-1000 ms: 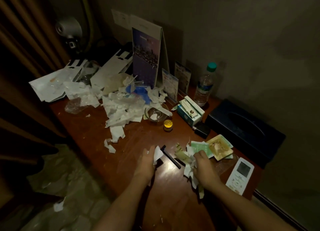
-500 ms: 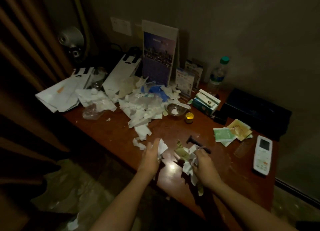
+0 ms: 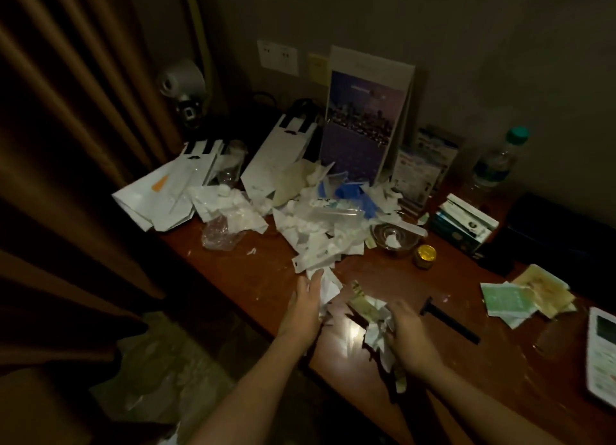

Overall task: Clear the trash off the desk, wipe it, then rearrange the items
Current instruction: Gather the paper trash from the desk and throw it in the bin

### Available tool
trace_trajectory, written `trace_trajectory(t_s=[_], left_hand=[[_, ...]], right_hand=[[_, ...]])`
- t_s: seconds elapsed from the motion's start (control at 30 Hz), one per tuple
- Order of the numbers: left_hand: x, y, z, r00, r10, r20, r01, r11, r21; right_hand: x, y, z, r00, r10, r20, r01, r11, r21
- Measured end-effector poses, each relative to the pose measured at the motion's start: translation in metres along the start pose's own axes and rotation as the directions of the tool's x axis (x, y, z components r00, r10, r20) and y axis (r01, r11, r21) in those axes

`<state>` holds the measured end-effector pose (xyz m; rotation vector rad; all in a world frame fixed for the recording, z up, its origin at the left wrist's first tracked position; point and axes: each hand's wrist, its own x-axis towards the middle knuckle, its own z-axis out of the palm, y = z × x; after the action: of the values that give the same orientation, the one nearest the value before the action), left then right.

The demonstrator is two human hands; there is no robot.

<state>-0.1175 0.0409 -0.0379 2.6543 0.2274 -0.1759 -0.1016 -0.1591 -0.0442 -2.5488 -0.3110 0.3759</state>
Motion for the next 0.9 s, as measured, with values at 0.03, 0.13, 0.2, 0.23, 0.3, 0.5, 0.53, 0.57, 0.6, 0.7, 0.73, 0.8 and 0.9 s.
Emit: trace_trajectory(t_s=[0.03, 0.13, 0.2, 0.23, 0.3, 0.5, 0.53, 0.57, 0.6, 0.7, 0.73, 0.8, 0.9], left_hand=[[0.011, -0.001, -0.001, 1.0, 0.023, 0.005, -0.023, 0.998, 0.066], [0.038, -0.005, 0.0, 0.986, 0.105, 0.131, -0.128, 0.975, 0.182], [0.053, -0.008, 0.005, 0.96, 0.142, 0.242, -0.204, 0.945, 0.257], [0.058, -0.011, 0.007, 0.95, 0.138, 0.28, -0.219, 0.934, 0.284], [0.068, -0.02, 0.015, 0.952, 0.118, 0.282, -0.21, 0.922, 0.324], [0.083, -0.041, 0.002, 0.967, 0.222, 0.128, -0.256, 0.855, 0.451], [0.085, -0.043, -0.002, 0.958, 0.262, 0.116, -0.286, 0.858, 0.428], [0.086, -0.044, -0.005, 0.949, 0.298, 0.105, -0.315, 0.86, 0.402], [0.087, -0.047, -0.006, 0.943, 0.317, 0.106, -0.333, 0.864, 0.378], [0.093, -0.056, -0.009, 0.927, 0.359, 0.104, -0.372, 0.855, 0.361], [0.095, -0.059, -0.011, 0.924, 0.37, 0.091, -0.377, 0.855, 0.355], [0.098, -0.063, -0.015, 0.92, 0.384, 0.084, -0.388, 0.852, 0.352], [0.105, -0.07, -0.02, 0.895, 0.438, 0.081, -0.435, 0.822, 0.366]], right_hand=[[0.01, 0.0, -0.002, 1.0, 0.019, -0.013, -0.019, 1.0, 0.002], [0.038, 0.004, -0.005, 0.999, 0.039, -0.036, -0.038, 0.999, 0.036], [0.055, 0.006, -0.007, 0.998, 0.052, -0.033, -0.05, 0.997, 0.054], [0.062, 0.006, -0.009, 0.998, 0.062, -0.018, -0.061, 0.997, 0.051], [0.071, 0.005, -0.011, 0.998, 0.057, 0.002, -0.057, 0.998, 0.04], [0.098, -0.003, -0.009, 0.998, -0.036, 0.06, 0.037, 0.999, -0.028], [0.104, -0.007, -0.009, 0.996, -0.062, 0.067, 0.065, 0.997, -0.045], [0.109, -0.012, -0.009, 0.994, -0.081, 0.079, 0.087, 0.993, -0.077], [0.114, -0.018, -0.01, 0.992, -0.091, 0.09, 0.1, 0.989, -0.105], [0.125, -0.034, -0.012, 0.989, -0.062, 0.138, 0.079, 0.99, -0.116], [0.127, -0.038, -0.011, 0.988, -0.064, 0.138, 0.078, 0.991, -0.105], [0.133, -0.049, -0.011, 0.988, -0.054, 0.146, 0.074, 0.988, -0.138], [0.139, -0.058, -0.011, 0.982, 0.002, 0.187, 0.029, 0.986, -0.163]])
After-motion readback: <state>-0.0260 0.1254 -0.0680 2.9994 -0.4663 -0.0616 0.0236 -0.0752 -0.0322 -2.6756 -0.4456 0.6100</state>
